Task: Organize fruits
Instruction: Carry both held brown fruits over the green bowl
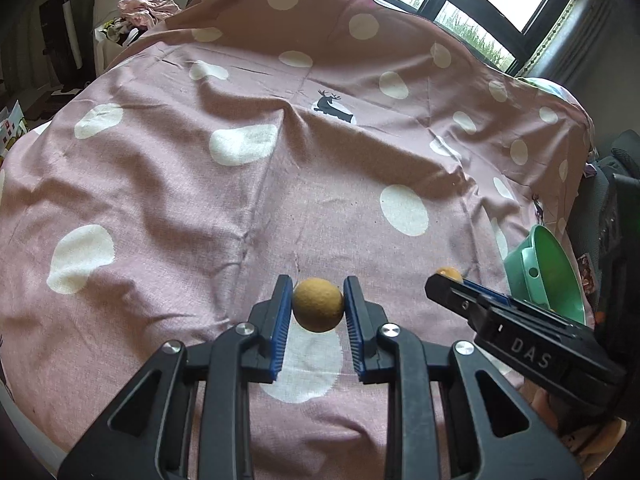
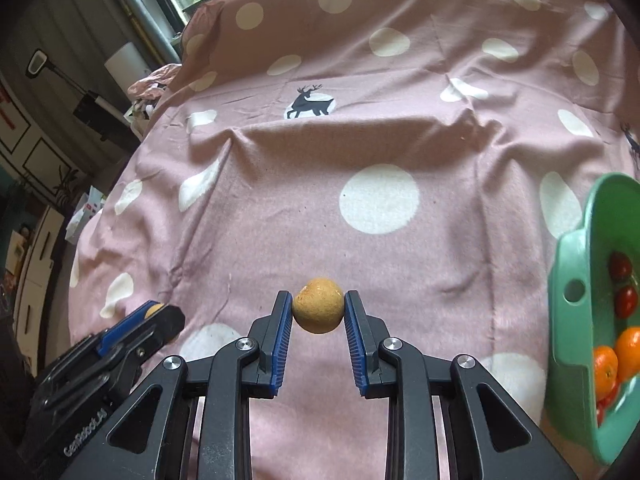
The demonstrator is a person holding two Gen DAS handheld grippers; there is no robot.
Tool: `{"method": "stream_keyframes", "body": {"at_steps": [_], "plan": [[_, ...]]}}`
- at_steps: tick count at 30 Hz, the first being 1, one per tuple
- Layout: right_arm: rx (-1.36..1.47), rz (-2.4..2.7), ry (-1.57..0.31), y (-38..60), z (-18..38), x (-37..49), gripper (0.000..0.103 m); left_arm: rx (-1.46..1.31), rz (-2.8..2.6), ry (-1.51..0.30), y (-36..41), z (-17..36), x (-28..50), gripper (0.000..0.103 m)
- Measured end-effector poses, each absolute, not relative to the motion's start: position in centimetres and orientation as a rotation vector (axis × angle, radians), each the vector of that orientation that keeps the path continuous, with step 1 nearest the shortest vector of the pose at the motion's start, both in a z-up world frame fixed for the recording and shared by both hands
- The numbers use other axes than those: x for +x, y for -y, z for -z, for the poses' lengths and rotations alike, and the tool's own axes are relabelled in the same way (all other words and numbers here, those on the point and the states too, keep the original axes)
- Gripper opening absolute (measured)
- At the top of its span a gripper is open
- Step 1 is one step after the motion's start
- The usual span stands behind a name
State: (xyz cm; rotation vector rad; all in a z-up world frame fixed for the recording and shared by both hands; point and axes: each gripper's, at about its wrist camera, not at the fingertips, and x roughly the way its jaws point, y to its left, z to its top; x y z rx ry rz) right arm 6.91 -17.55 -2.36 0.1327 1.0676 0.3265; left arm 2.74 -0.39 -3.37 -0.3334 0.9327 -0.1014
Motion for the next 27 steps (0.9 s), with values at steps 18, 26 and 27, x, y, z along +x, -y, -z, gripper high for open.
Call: {"method": "stream_keyframes", "body": {"at_steps": [18, 26, 27], "plan": [[0.111, -0.258, -0.919, 20.1, 0.3, 4.7, 0.028, -0.177, 0.062, -0.846, 3.5, 2.6, 1.7, 0.026], [0.150, -0.272, -0.836, 22.0, -2.7, 3.2, 0.028, -0.138, 0.074, -0.755, 4.9, -0.6, 0.3, 0.026], [0.155, -0.273, -0.824, 22.2, -3.1, 3.0, 0.028, -0.138, 0.080, -0.744, 5.2, -1.0, 0.1, 0.026]]}}
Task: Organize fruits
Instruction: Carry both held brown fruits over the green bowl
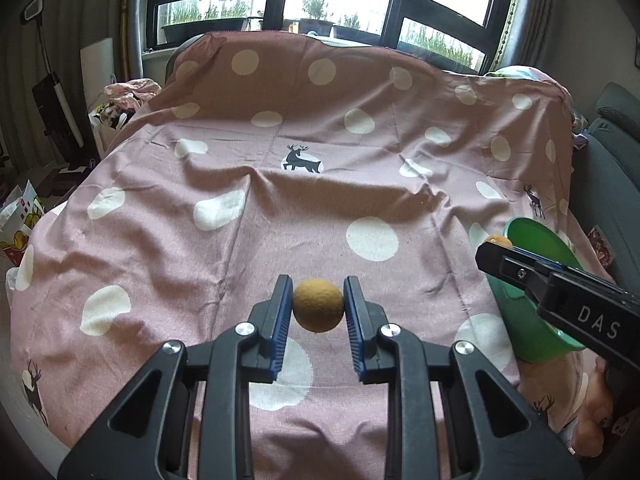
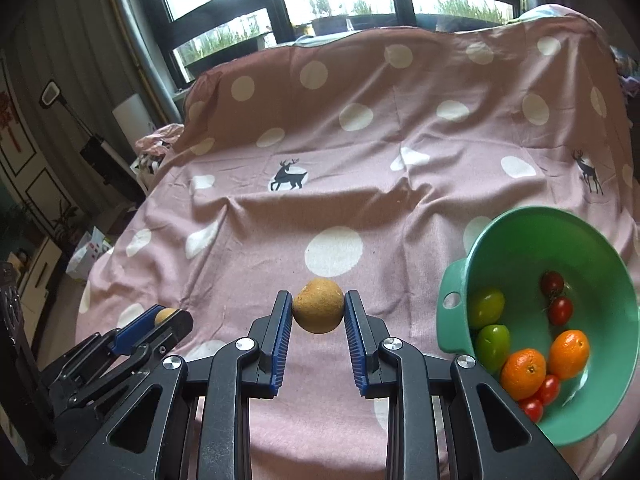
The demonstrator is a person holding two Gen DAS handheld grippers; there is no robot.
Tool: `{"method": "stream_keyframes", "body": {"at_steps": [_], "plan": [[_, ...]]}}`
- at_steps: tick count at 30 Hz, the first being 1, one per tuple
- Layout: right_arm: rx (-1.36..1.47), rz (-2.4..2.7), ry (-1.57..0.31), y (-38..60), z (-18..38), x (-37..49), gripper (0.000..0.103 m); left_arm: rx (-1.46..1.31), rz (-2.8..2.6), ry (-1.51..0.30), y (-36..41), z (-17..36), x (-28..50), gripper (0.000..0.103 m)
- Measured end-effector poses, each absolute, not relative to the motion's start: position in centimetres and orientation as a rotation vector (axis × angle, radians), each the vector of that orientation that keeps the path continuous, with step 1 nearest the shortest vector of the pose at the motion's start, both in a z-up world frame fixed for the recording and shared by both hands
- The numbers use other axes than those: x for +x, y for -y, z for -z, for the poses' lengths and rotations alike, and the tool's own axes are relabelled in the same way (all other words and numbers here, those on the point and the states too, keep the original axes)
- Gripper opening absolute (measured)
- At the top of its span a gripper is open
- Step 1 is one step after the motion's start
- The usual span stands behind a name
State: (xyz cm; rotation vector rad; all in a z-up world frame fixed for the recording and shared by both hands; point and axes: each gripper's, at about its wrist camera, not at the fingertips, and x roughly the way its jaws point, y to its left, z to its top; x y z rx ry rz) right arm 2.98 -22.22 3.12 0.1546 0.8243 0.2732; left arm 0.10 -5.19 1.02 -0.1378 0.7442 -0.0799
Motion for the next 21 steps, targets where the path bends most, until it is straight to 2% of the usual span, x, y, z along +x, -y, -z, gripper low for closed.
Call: {"method": "stream_keyframes", "body": {"at_steps": [12, 21], "plan": [[0.228, -0.242, -0.675, 26.6, -7.6, 0.0, 0.028, -0.093, 0.170, -0.644, 10.5, -5.7, -1.1, 0.026], [0.282, -0.179, -0.621, 30.4, -8.7, -0.9, 0.028, -0.071, 0.261, -0.638, 15.7, -6.9, -0.7, 0.026]]}}
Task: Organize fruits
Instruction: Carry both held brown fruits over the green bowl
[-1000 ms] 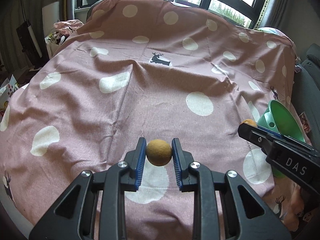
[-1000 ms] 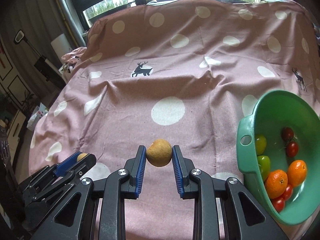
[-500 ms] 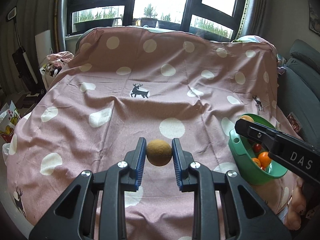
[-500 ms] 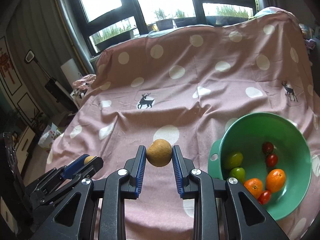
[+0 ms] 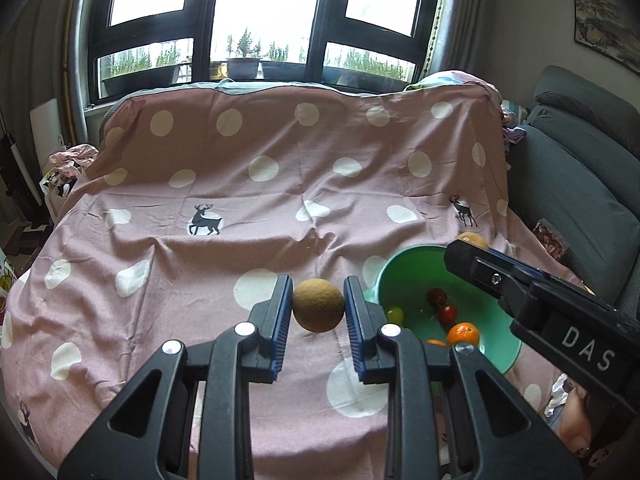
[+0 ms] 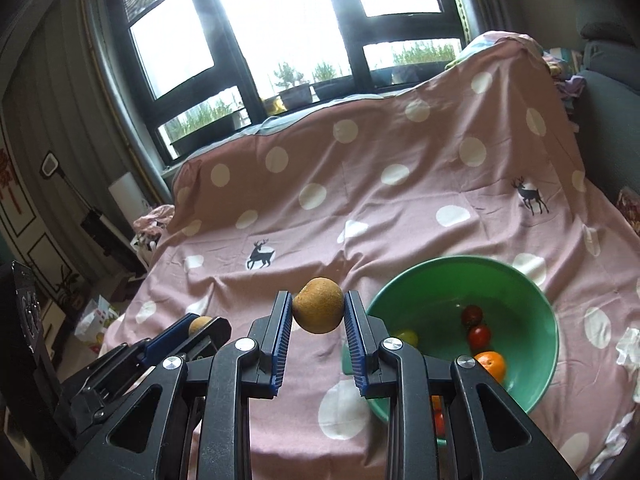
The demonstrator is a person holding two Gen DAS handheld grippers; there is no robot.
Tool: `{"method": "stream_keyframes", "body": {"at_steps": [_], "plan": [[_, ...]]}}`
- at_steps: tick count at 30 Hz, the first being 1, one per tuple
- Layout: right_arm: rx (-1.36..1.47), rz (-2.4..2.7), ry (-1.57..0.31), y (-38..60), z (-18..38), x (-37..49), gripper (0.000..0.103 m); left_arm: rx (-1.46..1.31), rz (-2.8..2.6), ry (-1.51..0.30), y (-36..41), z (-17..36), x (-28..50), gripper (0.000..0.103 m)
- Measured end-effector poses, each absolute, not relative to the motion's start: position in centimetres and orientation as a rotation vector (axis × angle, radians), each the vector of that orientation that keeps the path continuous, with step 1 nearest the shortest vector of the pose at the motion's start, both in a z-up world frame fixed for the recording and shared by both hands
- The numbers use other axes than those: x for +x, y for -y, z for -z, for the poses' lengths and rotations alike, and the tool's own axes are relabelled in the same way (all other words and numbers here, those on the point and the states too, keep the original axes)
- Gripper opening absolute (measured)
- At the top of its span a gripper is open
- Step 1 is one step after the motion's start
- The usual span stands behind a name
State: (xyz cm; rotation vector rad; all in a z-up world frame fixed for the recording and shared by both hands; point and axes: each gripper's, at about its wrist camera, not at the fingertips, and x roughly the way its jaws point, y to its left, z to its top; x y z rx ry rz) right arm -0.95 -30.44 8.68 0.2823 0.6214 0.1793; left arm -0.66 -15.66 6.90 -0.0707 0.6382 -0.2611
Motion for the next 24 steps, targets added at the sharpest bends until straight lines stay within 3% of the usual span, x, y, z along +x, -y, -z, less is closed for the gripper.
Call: {"method": "stream_keyframes", "body": {"at_steps": [24], "plan": [[0.448, 0.039, -0.728, 41.1, -4.7, 0.9, 0.028, -0.001, 0.463, -0.848, 26.2, -2.4, 3.9, 0.026]]}}
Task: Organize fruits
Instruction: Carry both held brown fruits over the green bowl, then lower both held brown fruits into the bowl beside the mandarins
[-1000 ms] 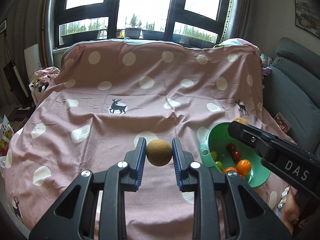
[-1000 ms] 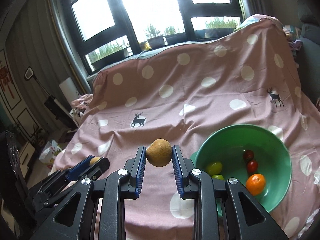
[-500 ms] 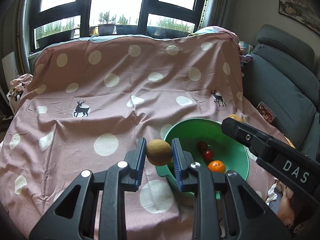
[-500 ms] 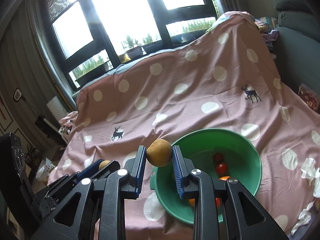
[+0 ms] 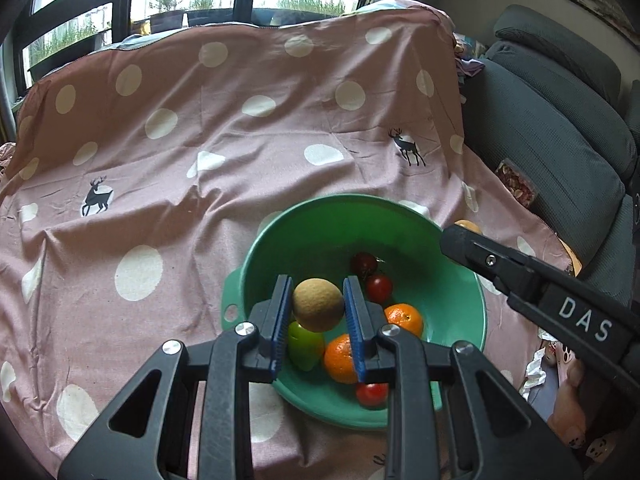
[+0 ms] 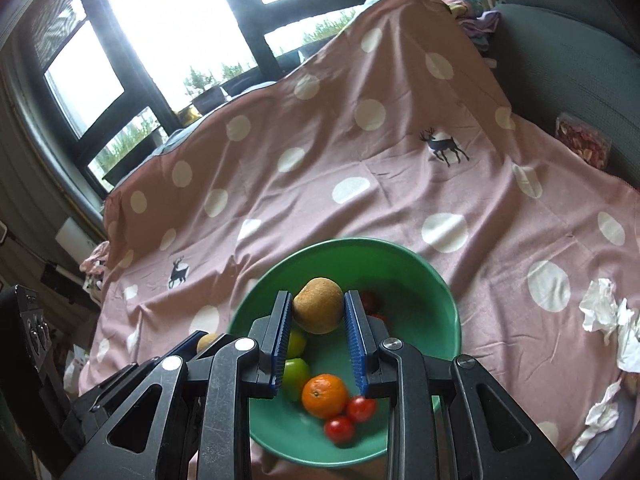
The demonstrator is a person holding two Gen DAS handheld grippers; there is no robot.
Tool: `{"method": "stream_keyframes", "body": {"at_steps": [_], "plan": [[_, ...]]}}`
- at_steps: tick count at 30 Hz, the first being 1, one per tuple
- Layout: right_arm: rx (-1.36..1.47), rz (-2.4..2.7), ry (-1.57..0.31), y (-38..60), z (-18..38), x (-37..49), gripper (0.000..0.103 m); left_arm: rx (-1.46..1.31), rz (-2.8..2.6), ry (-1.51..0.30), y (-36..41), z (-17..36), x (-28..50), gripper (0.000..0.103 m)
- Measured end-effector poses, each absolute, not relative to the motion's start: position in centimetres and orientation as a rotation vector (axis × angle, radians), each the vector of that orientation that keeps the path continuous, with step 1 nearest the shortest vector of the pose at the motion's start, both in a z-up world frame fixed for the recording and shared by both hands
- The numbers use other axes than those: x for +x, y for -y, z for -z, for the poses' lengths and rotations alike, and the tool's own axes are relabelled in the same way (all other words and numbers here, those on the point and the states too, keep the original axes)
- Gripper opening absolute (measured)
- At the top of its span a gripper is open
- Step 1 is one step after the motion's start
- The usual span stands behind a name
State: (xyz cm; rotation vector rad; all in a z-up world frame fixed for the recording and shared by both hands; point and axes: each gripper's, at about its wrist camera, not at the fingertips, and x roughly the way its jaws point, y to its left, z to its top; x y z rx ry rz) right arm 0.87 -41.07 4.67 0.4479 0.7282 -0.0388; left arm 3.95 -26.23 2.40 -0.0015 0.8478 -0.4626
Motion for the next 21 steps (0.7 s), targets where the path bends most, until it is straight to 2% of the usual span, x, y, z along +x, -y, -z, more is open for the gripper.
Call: {"method": "stream_keyframes", "body": {"at_steps": [21], "plan": [[0.488, 0.089, -0.863, 43.5, -0.8, 2.9, 0.028, 0.039, 0.480, -0.974, 29.4, 2.1, 5.7, 0.026]]}}
